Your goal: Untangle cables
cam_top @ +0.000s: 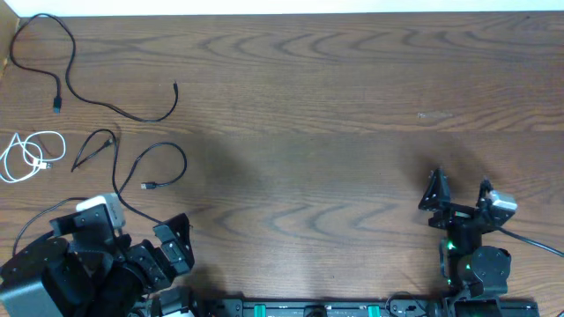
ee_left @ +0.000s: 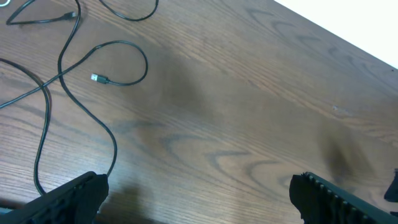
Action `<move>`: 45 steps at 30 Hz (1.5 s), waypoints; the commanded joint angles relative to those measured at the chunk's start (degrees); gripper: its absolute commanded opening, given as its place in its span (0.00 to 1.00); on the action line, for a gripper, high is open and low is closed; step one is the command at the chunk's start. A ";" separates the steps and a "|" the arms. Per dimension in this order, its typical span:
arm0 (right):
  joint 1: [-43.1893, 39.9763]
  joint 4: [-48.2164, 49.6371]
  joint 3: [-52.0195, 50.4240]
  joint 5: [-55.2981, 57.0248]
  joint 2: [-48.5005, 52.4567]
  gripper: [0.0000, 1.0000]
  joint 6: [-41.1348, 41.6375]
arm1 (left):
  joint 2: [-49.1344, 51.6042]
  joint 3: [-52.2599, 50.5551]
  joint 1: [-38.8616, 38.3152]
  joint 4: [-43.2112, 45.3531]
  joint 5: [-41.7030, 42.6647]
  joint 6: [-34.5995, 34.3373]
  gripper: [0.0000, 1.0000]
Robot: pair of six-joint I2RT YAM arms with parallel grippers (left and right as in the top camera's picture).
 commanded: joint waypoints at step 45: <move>-1.97 -1.20 -0.09 -7.21 -0.37 0.99 -21.05 | -0.04 0.50 -0.13 0.00 0.68 0.72 0.98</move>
